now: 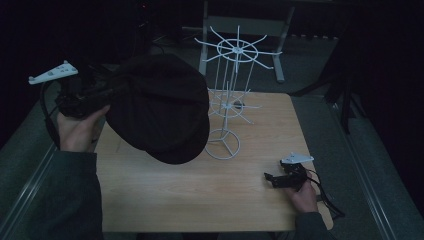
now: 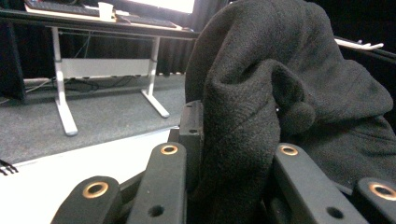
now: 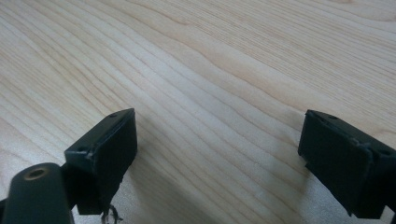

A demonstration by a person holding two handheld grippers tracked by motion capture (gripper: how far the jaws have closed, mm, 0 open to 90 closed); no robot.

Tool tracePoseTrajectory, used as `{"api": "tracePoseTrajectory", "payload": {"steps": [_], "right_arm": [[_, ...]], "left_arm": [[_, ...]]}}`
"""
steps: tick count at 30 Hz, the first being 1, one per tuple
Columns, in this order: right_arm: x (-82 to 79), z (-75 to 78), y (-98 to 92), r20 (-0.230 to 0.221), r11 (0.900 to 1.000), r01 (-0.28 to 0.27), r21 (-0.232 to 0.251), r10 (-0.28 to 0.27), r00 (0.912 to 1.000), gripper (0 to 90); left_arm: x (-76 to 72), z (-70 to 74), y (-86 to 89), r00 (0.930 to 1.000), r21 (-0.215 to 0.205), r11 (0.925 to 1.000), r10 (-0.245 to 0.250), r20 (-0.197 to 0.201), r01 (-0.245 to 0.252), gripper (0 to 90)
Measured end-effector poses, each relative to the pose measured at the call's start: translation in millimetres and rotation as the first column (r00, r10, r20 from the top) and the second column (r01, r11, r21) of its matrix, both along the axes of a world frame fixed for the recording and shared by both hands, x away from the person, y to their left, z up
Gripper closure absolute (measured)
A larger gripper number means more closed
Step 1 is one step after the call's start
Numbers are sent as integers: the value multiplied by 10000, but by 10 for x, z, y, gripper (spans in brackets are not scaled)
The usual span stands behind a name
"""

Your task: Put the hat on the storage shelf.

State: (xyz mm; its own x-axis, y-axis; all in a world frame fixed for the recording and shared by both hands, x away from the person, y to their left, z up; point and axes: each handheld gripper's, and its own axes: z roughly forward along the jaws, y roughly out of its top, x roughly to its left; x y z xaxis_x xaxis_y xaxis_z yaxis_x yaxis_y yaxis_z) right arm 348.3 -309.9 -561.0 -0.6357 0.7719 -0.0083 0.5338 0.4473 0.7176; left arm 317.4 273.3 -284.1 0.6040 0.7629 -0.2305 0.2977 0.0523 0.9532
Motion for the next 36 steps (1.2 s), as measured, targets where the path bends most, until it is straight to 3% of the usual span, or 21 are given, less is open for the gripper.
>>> {"api": "tracePoseTrajectory", "payload": {"steps": [36], "right_arm": [[0, 0, -1, 8, 10000, -14, -6, 14, 10000, 116]], "left_arm": [[-1, 150, -54, 9978, -249, 9982, -531, 397, 541, 759]]}}
